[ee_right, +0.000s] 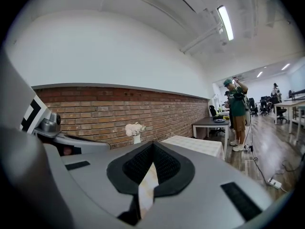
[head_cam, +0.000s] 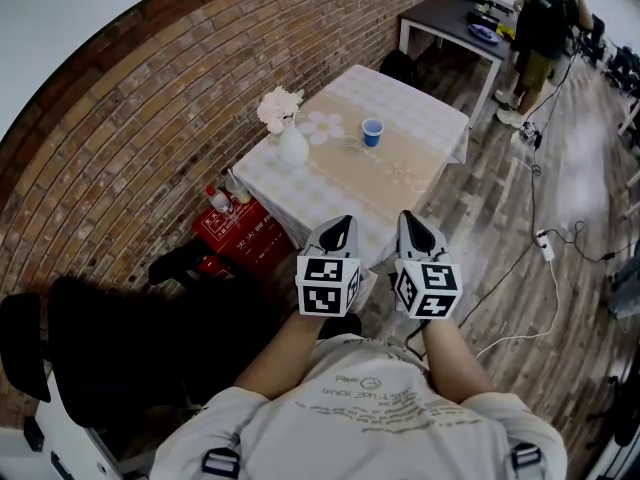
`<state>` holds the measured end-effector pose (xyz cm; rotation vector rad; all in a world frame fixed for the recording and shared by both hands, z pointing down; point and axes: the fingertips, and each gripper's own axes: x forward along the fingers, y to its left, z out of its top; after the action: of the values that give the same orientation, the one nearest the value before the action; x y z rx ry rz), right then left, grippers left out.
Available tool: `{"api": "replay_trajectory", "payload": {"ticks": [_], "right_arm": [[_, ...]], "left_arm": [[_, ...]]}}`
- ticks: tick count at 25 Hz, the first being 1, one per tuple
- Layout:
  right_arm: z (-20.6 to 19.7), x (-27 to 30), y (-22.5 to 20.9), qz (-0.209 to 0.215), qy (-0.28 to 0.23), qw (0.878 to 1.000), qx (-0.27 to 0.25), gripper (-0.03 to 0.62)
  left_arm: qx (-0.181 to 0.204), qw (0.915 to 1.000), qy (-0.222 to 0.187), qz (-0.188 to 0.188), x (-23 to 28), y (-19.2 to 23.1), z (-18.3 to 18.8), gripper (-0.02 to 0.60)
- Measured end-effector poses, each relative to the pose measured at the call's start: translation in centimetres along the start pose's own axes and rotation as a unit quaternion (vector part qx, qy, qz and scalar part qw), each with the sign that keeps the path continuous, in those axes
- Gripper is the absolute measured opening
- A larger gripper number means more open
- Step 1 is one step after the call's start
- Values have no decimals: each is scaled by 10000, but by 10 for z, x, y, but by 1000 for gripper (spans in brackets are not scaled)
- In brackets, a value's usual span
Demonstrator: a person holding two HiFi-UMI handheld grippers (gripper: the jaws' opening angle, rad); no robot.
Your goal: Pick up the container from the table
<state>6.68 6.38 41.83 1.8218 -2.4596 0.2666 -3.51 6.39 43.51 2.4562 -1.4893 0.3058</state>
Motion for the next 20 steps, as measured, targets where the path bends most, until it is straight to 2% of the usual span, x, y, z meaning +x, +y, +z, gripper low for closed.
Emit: {"api": "replay_trajectory", "payload": {"ticks": [8,20], "right_arm": [[-3,42,-7,53,160,9999,25,2],[10,127,-32,-50,347,9994,-10,2]], "left_arm": [[-153,9997,182,103,33,26,0,3],[-236,9992,308,-33,110,67,27,3]]}}
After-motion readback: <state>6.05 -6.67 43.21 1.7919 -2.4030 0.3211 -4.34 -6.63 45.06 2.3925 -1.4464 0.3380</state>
